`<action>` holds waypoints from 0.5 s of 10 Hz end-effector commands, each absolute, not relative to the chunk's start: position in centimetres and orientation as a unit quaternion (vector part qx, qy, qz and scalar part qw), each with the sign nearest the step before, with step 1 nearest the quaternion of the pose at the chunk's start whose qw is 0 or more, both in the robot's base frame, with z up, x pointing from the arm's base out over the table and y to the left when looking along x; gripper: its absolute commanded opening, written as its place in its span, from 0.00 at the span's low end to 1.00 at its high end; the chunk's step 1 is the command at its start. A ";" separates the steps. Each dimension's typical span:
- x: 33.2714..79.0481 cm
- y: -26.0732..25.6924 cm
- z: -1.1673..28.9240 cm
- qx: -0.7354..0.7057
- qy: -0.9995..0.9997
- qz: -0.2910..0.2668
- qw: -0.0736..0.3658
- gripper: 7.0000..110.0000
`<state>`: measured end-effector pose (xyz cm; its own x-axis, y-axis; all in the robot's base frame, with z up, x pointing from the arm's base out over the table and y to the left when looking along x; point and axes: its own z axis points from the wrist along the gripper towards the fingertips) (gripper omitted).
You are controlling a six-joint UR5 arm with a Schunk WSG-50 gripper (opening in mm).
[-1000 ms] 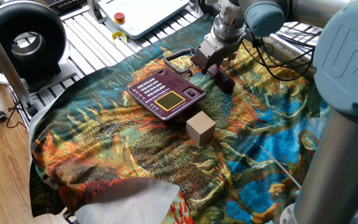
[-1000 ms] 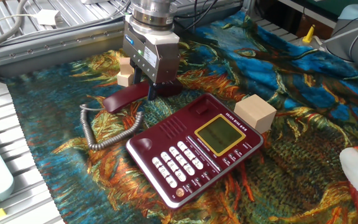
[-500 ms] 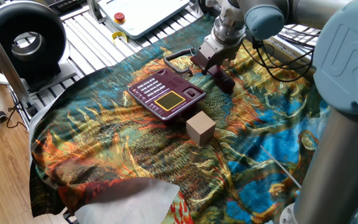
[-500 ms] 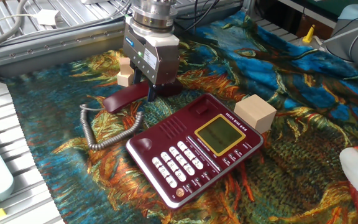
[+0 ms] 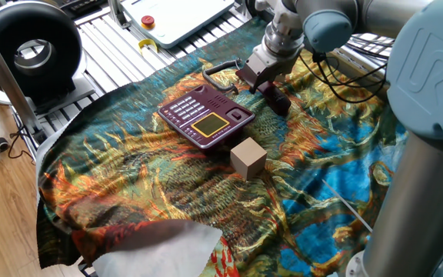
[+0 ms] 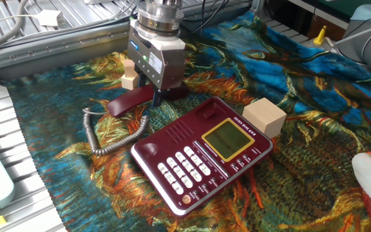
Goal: Place the handset of the telephone on the corresponding phone cradle
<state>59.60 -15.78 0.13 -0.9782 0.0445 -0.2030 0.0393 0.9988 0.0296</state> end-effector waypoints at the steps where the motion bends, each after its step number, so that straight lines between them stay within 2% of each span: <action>1: 59.9 -15.7 -0.1 0.026 0.994 0.018 0.108 0.57; 5: 59.9 -15.7 -0.2 0.038 0.993 0.021 0.108 0.57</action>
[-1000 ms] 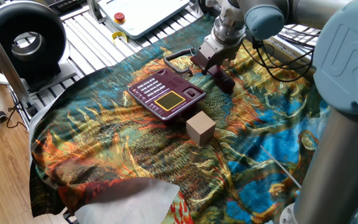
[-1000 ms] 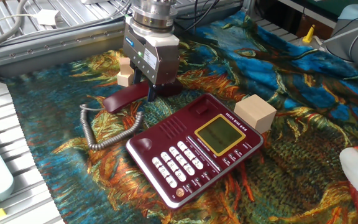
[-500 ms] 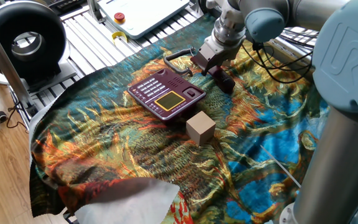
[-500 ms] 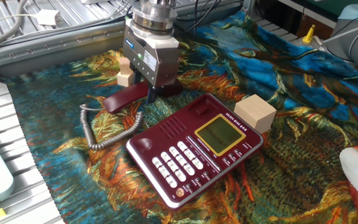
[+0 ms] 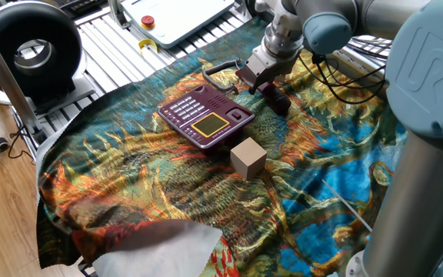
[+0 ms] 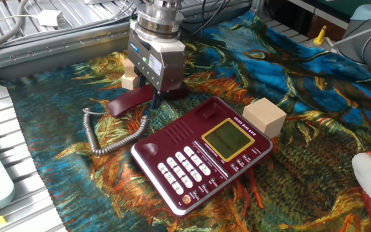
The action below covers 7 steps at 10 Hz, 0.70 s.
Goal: Place the handset of the telephone on the corresponding phone cradle
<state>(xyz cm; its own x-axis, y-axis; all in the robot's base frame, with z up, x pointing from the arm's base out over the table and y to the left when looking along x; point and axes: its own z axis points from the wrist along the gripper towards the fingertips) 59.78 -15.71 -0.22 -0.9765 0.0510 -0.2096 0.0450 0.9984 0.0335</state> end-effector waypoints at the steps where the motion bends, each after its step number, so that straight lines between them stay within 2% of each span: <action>1: 59.7 -15.7 -0.2 0.048 0.993 0.020 0.103 0.57; 2: 59.6 -15.8 -0.3 0.057 0.993 0.019 0.100 0.36; 7: 59.5 -16.3 -0.3 0.076 0.992 0.010 0.098 0.36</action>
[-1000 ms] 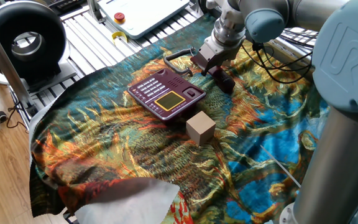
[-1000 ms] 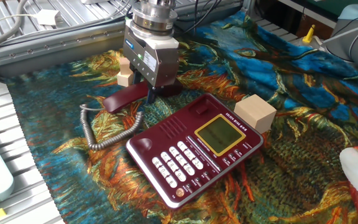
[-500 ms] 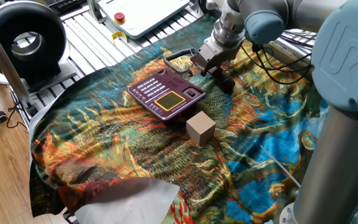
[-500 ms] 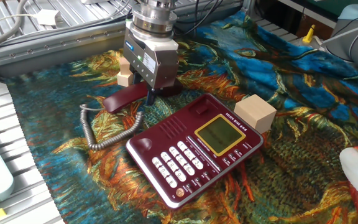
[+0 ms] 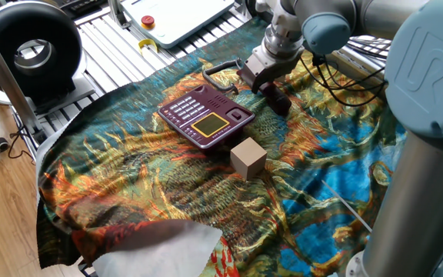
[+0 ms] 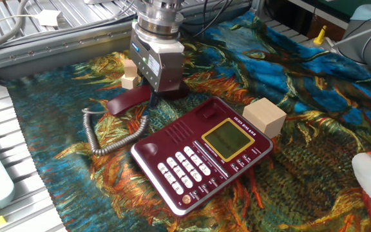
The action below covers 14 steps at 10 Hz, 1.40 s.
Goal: Place the handset of the telephone on the corresponding phone cradle
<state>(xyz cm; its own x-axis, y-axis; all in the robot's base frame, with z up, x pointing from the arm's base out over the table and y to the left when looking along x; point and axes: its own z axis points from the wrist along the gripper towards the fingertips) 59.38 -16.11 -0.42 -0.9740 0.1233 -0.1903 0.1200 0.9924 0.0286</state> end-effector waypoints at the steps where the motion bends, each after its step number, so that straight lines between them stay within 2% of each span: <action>1: 59.5 -16.3 -0.3 0.076 0.992 0.010 0.099 0.00; 14: 60.7 -14.6 1.4 0.094 0.988 0.035 0.114 0.00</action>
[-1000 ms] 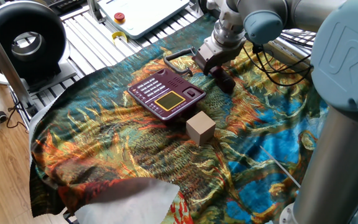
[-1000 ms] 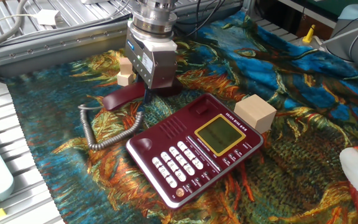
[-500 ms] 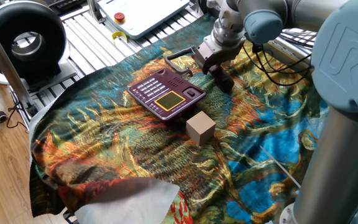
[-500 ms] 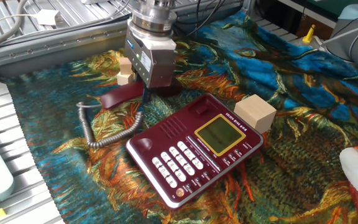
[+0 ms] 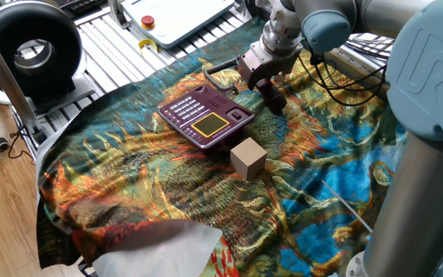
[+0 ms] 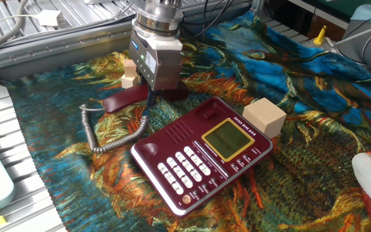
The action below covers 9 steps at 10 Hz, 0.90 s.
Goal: Place the handset of the telephone on the corresponding phone cradle
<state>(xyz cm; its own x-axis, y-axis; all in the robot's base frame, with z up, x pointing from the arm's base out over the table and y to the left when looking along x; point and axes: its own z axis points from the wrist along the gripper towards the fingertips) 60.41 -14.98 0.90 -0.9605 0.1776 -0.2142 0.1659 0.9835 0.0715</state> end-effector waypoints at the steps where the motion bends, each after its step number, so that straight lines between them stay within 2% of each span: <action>1: 60.7 -14.5 1.8 0.094 0.988 0.036 0.115 0.00; 9: 60.6 -13.1 5.0 0.102 0.989 0.034 0.104 0.00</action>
